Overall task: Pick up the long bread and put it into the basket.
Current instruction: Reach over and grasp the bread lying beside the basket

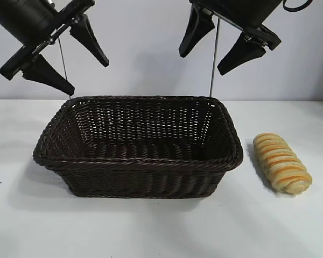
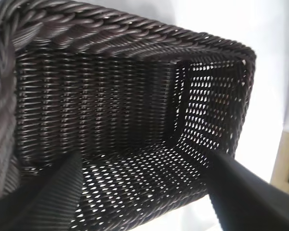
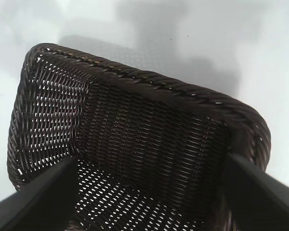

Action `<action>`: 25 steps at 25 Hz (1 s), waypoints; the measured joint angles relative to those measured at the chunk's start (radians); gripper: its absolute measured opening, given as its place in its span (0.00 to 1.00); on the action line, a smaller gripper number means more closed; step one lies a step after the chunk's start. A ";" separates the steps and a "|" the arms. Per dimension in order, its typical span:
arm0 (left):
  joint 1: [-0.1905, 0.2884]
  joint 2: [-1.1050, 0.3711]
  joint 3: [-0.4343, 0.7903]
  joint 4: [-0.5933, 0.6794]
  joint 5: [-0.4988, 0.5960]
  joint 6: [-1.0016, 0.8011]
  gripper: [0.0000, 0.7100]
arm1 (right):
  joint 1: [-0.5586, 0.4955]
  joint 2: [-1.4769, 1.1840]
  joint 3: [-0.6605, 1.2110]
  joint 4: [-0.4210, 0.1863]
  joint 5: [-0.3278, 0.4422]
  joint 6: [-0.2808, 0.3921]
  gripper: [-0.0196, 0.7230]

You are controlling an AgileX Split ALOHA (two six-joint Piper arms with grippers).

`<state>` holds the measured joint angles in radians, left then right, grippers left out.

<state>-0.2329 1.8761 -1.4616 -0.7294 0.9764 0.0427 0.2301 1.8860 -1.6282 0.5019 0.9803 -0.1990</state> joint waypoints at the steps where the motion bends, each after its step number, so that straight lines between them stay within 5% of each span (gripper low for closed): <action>1: 0.000 0.000 0.000 0.000 -0.003 0.003 0.74 | 0.000 0.000 0.000 0.000 0.001 0.001 0.82; 16: 0.000 0.000 0.000 0.003 -0.038 0.011 0.74 | -0.058 0.000 0.000 -0.004 0.080 0.015 0.82; 25: 0.000 0.000 0.000 0.003 -0.041 0.011 0.74 | -0.179 0.000 0.000 -0.081 0.159 0.016 0.82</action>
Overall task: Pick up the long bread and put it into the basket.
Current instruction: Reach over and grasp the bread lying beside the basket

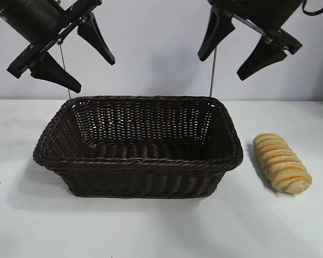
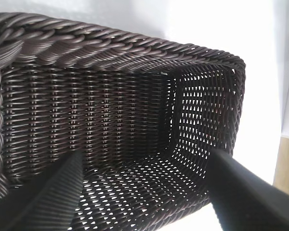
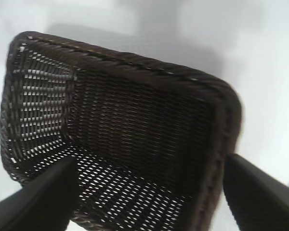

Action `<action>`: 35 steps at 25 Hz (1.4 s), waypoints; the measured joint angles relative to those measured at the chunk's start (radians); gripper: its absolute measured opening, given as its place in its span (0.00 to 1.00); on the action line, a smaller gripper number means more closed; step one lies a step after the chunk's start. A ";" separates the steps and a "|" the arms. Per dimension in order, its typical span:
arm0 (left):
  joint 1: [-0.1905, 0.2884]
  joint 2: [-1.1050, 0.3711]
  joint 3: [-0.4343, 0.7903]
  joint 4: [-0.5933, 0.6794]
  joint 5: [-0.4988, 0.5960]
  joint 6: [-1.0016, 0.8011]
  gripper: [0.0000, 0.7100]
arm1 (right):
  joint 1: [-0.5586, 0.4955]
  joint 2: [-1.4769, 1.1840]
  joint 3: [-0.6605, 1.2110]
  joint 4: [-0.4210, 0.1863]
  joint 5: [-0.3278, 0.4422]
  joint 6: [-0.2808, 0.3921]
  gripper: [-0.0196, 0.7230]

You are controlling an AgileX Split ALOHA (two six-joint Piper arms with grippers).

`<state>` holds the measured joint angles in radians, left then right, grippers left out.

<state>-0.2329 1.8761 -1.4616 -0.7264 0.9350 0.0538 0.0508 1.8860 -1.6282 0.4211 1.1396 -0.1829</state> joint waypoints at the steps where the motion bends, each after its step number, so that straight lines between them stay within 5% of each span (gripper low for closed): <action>1: 0.000 0.000 0.000 0.000 0.000 0.000 0.74 | 0.000 0.000 0.000 -0.016 0.007 0.004 0.82; 10: 0.000 0.000 0.000 0.000 0.000 0.000 0.74 | 0.000 0.000 0.000 -0.258 0.046 0.197 0.82; 35: 0.000 0.000 0.000 0.000 0.000 0.000 0.74 | 0.000 0.282 0.000 -0.261 0.034 0.216 0.82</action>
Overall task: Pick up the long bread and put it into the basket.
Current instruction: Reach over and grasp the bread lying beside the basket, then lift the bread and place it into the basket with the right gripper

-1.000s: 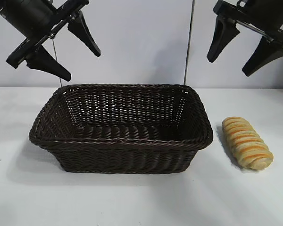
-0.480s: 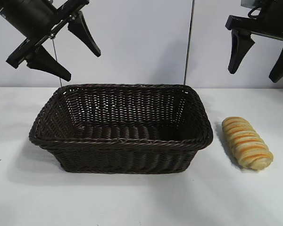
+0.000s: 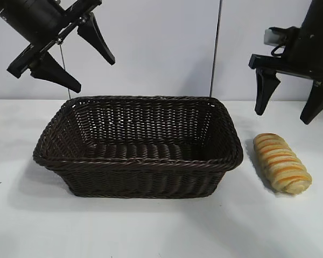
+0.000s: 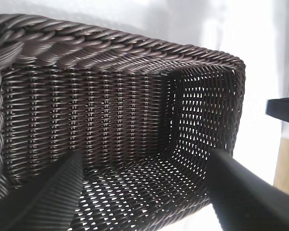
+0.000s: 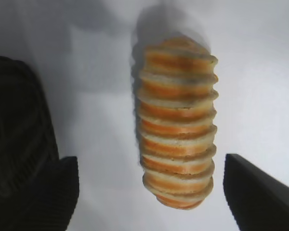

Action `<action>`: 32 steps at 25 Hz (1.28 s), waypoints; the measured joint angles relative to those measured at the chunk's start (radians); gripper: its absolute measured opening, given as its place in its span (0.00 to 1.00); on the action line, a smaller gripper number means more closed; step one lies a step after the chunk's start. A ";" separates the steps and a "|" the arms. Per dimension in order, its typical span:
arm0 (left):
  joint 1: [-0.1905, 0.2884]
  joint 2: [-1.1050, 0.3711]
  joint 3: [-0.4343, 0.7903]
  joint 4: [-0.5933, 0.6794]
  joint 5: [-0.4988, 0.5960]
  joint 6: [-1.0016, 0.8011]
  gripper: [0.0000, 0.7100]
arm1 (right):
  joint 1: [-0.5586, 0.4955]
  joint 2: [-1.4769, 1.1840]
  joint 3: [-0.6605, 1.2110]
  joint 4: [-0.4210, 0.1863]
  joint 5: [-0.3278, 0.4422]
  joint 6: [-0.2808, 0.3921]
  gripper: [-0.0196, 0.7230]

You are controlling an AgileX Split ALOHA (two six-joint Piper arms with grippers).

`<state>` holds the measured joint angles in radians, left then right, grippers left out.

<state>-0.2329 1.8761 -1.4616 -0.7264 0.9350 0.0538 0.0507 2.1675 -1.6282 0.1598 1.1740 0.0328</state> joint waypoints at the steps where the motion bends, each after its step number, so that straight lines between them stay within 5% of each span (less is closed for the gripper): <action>1: 0.000 0.000 0.000 0.000 0.000 0.000 0.74 | 0.000 0.016 0.000 -0.004 -0.003 0.000 0.82; 10: 0.000 0.000 0.000 0.000 0.000 0.000 0.74 | 0.000 0.067 0.000 -0.047 -0.024 0.023 0.78; 18: 0.000 0.000 0.000 0.000 0.000 0.000 0.74 | 0.000 0.067 -0.001 -0.047 -0.024 0.024 0.25; 32: 0.000 0.000 0.000 0.000 0.004 0.000 0.74 | 0.000 -0.036 -0.153 0.011 0.034 0.023 0.25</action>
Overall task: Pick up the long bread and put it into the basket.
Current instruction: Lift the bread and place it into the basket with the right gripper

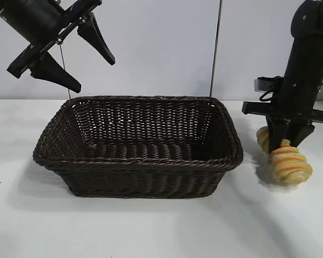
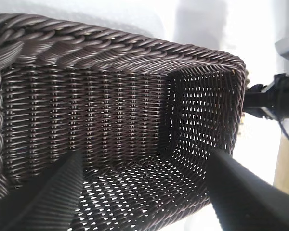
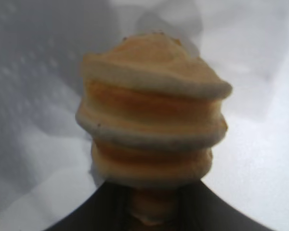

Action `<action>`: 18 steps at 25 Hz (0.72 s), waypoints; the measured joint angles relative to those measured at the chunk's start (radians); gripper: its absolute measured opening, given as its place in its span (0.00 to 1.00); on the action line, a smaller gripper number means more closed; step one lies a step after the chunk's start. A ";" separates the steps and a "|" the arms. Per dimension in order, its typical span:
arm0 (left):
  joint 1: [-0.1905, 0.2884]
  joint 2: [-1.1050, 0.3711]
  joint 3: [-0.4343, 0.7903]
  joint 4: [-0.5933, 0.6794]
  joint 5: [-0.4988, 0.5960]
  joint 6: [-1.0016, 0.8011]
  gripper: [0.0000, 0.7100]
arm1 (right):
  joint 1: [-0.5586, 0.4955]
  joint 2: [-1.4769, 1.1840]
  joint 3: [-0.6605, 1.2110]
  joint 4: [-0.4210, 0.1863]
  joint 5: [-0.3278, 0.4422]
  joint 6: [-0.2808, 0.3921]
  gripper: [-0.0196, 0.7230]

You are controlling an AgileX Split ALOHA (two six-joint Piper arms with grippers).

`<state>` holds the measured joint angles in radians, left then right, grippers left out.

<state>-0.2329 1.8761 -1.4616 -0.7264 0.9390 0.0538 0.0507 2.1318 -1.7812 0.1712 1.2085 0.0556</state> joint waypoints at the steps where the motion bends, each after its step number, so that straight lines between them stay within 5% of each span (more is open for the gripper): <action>1: 0.000 0.000 0.000 0.000 0.000 0.000 0.74 | 0.000 -0.022 -0.006 0.000 0.001 0.000 0.25; 7: 0.000 0.000 0.000 0.000 0.000 0.000 0.74 | 0.000 -0.091 -0.012 0.005 0.006 0.000 0.22; 12: 0.000 0.000 0.000 0.000 0.000 0.000 0.74 | 0.005 -0.118 -0.012 0.081 0.009 -0.033 0.22; 18: 0.000 0.000 0.000 0.000 0.000 0.000 0.74 | 0.095 -0.138 -0.012 0.098 0.013 -0.056 0.22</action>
<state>-0.2329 1.8761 -1.4616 -0.7264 0.9390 0.0538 0.1458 1.9936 -1.7930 0.2688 1.2216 0.0000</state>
